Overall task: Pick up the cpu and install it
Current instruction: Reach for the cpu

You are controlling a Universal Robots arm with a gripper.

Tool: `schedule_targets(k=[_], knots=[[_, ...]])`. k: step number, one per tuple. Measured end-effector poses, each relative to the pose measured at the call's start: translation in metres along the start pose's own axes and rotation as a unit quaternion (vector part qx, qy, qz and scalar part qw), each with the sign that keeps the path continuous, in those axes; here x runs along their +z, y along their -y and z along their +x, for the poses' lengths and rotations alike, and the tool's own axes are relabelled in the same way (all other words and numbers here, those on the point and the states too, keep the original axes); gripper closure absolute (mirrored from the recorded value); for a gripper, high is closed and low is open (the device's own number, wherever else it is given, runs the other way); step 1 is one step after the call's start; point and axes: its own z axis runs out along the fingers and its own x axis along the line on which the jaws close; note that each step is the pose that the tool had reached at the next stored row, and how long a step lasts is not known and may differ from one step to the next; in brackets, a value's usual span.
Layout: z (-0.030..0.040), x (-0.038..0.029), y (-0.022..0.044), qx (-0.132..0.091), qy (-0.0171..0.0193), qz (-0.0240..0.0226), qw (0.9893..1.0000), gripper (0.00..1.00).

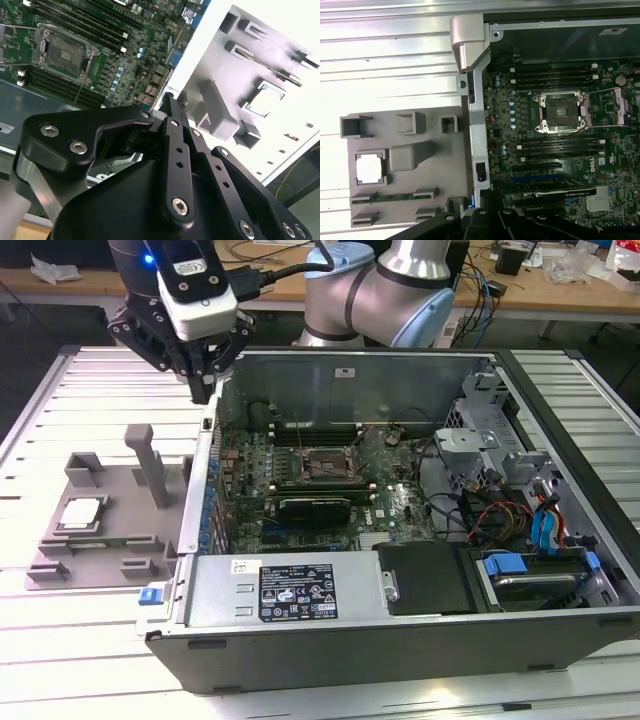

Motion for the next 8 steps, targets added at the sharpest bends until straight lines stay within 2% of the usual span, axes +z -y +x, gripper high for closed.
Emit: schedule_targets(k=[3,8], knots=[[0.0032,-0.0001,0.0002,0.0,0.0,0.0,1.0,0.89],[0.0132,-0.0003,0.001,0.0,0.0,0.0,1.0,0.89]])
